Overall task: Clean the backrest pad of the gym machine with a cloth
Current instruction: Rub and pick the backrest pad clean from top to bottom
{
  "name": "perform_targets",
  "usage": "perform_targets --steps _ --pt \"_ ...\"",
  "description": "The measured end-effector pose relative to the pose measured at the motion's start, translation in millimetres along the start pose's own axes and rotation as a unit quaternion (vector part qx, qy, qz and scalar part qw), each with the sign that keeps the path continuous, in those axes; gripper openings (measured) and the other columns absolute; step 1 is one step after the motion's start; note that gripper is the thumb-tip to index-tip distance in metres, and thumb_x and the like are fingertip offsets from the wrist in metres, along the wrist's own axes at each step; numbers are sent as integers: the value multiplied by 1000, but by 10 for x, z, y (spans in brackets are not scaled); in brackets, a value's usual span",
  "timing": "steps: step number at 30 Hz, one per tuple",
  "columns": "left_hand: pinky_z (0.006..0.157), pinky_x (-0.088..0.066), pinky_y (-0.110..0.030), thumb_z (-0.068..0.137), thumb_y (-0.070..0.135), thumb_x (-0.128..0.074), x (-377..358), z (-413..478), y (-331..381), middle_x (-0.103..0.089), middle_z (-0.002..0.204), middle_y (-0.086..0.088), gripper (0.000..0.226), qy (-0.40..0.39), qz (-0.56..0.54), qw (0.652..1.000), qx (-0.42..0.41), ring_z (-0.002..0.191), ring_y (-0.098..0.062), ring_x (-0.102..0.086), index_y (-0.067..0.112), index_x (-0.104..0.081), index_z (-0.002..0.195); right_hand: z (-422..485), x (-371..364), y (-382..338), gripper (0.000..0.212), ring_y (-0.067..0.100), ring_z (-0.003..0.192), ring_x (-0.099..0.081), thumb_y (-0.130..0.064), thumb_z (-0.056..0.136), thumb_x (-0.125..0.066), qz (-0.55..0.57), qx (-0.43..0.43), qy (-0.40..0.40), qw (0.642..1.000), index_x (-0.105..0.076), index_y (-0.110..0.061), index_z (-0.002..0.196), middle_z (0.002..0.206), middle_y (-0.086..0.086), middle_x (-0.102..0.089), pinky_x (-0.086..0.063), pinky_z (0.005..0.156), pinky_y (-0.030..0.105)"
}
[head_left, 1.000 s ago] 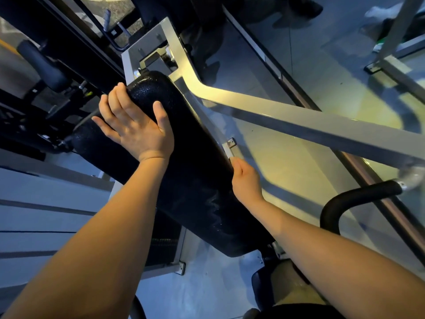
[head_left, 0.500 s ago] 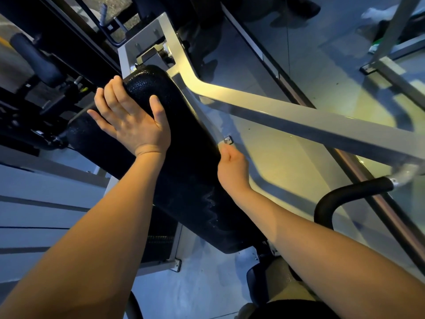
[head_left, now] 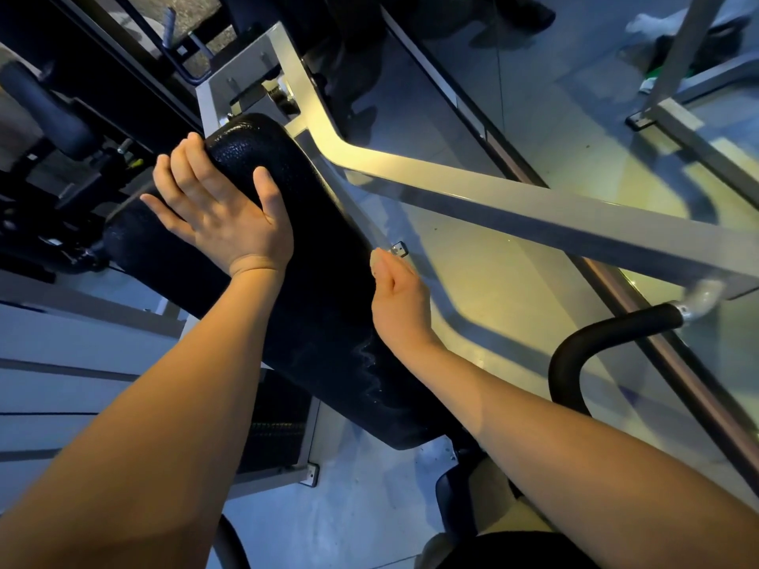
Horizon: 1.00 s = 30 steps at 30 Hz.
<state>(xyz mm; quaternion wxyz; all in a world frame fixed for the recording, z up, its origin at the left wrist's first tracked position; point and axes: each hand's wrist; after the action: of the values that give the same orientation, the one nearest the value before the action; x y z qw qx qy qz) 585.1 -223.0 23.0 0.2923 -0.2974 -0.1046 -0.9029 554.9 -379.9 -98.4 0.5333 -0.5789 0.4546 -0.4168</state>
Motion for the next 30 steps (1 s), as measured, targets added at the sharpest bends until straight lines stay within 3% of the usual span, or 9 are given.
perform_targets --steps 2,4,5,7,9,14,20,26,30 --pt "121 -8 -60 95 49 -41 14 11 1 -43 150 -6 69 -8 -5 1000 2 147 -30 -30 6 -41 148 -29 31 201 29 -11 109 -52 -19 111 -40 -15 14 -41 999 -66 -23 121 116 -31 -55 -39 95 7" --pt "121 -7 -60 96 50 -39 32 11 -10 -42 151 -6 69 -18 -7 1000 -2 148 -30 -29 7 -39 150 -64 124 382 39 -9 124 -47 -21 111 -40 -40 15 -44 998 -53 -20 148 134 -19 -54 -33 101 1" --pt "121 -7 -60 97 51 -37 44 15 -12 -41 152 -5 69 -24 -7 1000 -4 148 -30 -28 7 -37 151 -69 142 403 37 -11 116 -52 -20 111 -38 -39 -5 -42 998 -58 -21 143 126 -16 -59 -37 93 1" --pt "121 -5 -60 99 52 -36 77 27 -17 -38 154 -6 69 -49 -13 999 -4 149 -30 -25 8 -34 153 -69 99 261 33 -12 80 -53 -14 110 -35 -40 -33 -19 998 -63 -26 96 86 -16 -57 -35 71 15" --pt "121 -1 -60 100 52 -35 132 34 -29 -34 156 -7 70 -88 -24 996 -5 150 -31 -20 8 -30 154 -28 -19 -31 41 -3 62 -44 -9 107 -35 -32 -12 8 999 -37 -31 72 66 -11 -37 -24 63 18" --pt "122 9 -53 96 47 -43 379 122 -151 -25 159 -1 69 -182 -109 977 -25 152 -25 -8 18 -23 156 257 -248 -720 23 3 73 -35 -21 108 -35 -26 117 31 992 -37 -29 87 84 -16 -40 -31 68 15" --pt "123 -14 -51 85 26 -55 810 237 -507 -30 153 -2 67 -192 -193 962 -1 145 -25 -23 23 -37 150 456 -373 -1158 21 3 76 -41 -11 107 -39 -75 256 61 962 -56 -9 95 89 -7 -51 -34 67 6" --pt "121 -22 -45 89 20 -55 985 296 -1123 -25 161 -5 72 -274 -171 941 102 149 -26 -19 15 -27 156 697 -628 -1702 19 29 86 -55 -5 97 -43 -182 384 87 901 -61 -6 91 92 7 -62 -45 69 39" --pt "111 -32 -31 87 10 -53 1083 367 -1255 -28 162 2 75 -324 -203 917 114 146 -20 -31 22 -28 157 564 -886 -2028 15 28 78 -47 -2 76 -50 -379 369 51 847 -51 -17 74 77 2 -49 -36 72 37"
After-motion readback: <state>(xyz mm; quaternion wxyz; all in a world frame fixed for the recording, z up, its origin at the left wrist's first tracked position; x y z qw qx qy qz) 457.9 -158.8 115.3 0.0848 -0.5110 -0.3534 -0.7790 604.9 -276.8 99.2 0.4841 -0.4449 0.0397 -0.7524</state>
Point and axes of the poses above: each hand's wrist, its own z-axis towards the middle knuckle, its own x-axis out of the back of the hand, y = z × x
